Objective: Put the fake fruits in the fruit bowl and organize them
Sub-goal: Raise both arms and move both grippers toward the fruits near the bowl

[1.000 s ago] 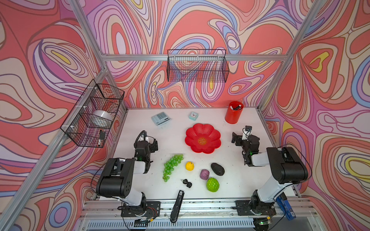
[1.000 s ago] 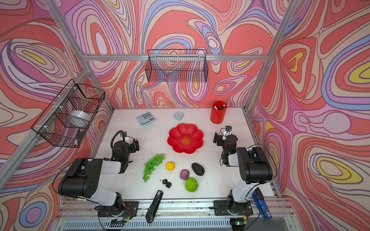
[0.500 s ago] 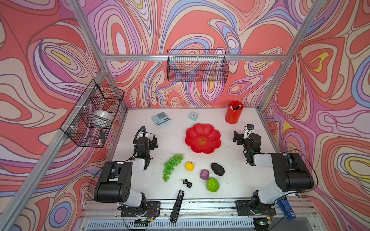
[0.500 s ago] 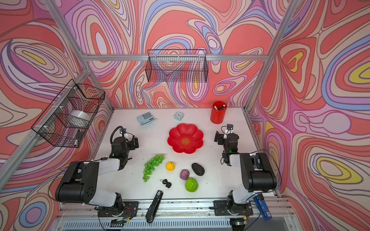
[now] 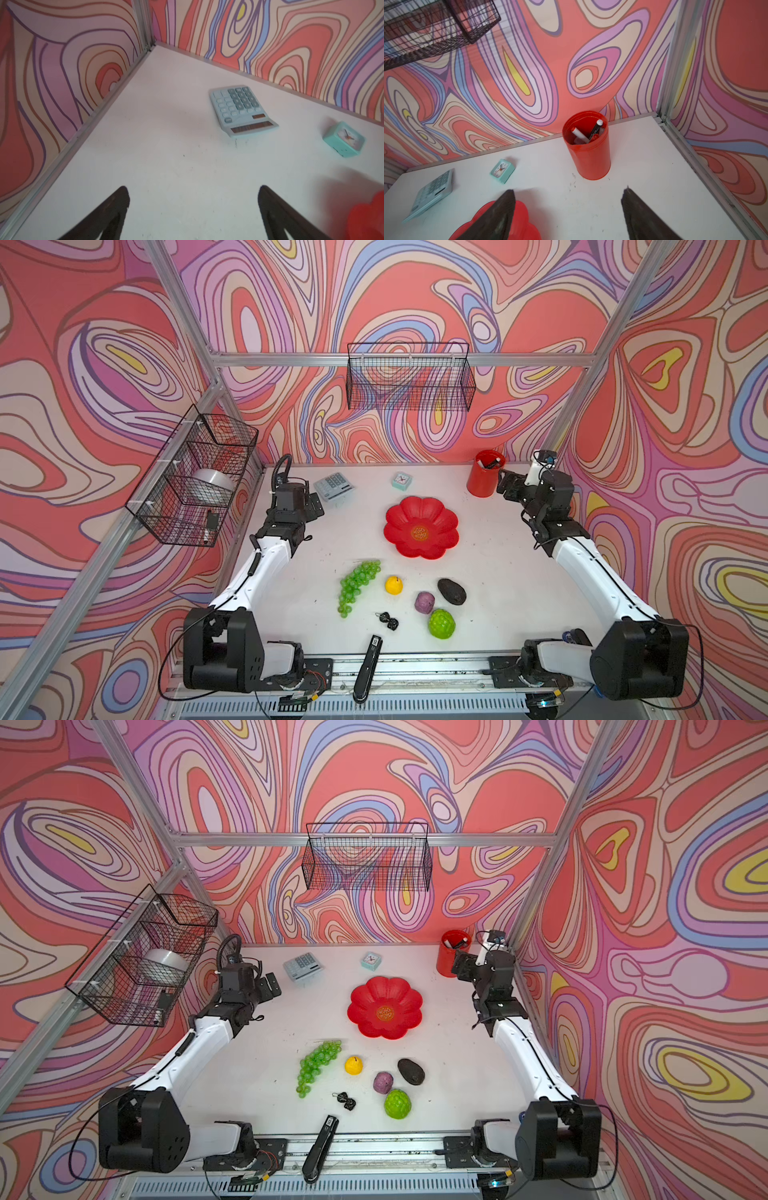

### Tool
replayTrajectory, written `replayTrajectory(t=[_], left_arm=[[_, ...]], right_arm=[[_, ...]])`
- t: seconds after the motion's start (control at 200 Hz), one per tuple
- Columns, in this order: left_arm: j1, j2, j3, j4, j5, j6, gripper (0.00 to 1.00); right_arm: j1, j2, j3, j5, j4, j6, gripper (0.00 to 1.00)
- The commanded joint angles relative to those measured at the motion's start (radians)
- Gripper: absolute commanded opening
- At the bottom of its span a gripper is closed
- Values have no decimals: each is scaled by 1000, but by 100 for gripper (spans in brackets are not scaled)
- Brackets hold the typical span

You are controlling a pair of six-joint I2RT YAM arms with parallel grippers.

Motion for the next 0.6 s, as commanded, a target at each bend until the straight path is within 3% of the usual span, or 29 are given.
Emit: replayTrajectory(t=[0.0,0.12,0.255,0.381,0.596], left_arm=[[-94,-16,60,-293,63,-78,97],[-181,-19,122,-429,124,-103,95],[-273,-56,129,-503,189,-103,94],[-341,-89,98,-528,247,-105,94],[-461,-83,65,-607,219,-122,89]], right_arm=[[128,-6,69,-3,-300,28,80],[305,-8,123,72,-432,18,80],[418,-8,114,91,-528,28,77],[464,0,65,85,-534,23,76],[490,97,23,28,-480,15,71]])
